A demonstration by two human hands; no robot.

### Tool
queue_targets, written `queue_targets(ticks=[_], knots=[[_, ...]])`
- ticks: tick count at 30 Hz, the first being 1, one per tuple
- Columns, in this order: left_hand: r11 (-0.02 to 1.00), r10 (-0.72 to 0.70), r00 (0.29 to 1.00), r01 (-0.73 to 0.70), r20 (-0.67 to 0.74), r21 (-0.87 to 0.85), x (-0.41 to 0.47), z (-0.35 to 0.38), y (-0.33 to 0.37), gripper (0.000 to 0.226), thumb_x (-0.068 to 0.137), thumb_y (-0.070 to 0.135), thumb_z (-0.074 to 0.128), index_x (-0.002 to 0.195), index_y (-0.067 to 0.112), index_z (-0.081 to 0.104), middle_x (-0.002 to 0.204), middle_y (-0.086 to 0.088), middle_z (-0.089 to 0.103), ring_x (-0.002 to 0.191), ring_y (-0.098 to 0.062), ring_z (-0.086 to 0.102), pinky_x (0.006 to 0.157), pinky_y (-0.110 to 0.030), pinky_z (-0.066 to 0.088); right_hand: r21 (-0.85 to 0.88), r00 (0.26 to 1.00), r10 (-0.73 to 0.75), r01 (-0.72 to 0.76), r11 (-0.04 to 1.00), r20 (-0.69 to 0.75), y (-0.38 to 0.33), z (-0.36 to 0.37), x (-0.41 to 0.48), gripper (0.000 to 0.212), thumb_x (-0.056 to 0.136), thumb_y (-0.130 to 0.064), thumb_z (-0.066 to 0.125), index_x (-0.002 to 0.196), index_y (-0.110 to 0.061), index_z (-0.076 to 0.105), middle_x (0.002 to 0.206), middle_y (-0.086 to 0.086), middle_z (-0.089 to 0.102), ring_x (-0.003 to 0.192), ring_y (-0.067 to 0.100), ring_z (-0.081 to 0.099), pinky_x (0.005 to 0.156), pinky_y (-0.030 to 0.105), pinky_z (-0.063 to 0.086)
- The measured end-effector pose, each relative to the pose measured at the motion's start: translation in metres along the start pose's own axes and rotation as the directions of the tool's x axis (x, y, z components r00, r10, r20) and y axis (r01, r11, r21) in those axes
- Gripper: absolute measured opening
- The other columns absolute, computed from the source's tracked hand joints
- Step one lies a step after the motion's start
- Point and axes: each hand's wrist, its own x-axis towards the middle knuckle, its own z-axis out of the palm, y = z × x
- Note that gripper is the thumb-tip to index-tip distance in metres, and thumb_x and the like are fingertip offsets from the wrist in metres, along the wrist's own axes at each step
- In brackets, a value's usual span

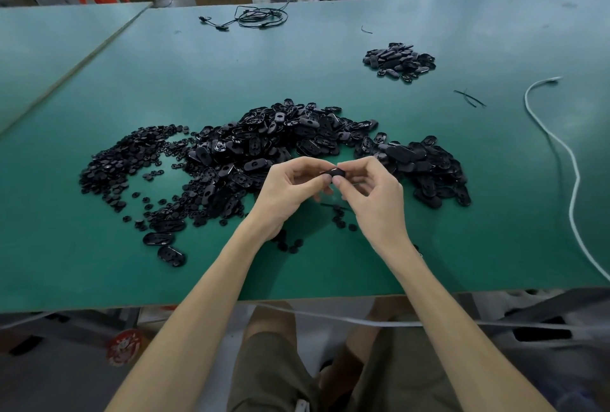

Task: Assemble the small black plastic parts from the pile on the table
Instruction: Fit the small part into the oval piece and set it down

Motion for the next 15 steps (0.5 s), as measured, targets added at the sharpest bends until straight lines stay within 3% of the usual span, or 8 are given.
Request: queue_targets(ticks=[11,15], knots=[[0.999,-0.013,0.999,0.014,-0.036,0.028,-0.0005,-0.0005,-0.0013,0.014,0.093,-0.005,0.071,0.105,0.002,0.075,0.095,-0.007,0.077,0.084,-0.016,0.069,0.073,-0.027,0.058,-0.008,0.999,-0.029,0.029,1.000,0.046,0.0012,0.0009,0.0010,0.015,0.093,-0.003,0.075,0.098,-0.017,0.073,0.091,-0.008,0.076,0.087,0.012,0.074,0.084,0.034,0.061],[0.997,-0.016,0.998,0.020,-0.055,0.074,-0.0014,0.0017,0.0004,0.018,0.092,-0.013,0.065,0.097,0.003,0.073,0.085,-0.002,0.076,0.075,-0.014,0.070,0.077,-0.025,0.058,-0.029,0.996,-0.027,0.030,0.999,0.084,0.0016,0.0031,0.0015,0.016,0.092,0.000,0.074,0.097,-0.016,0.072,0.086,-0.014,0.075,0.082,0.006,0.073,0.078,0.021,0.057]])
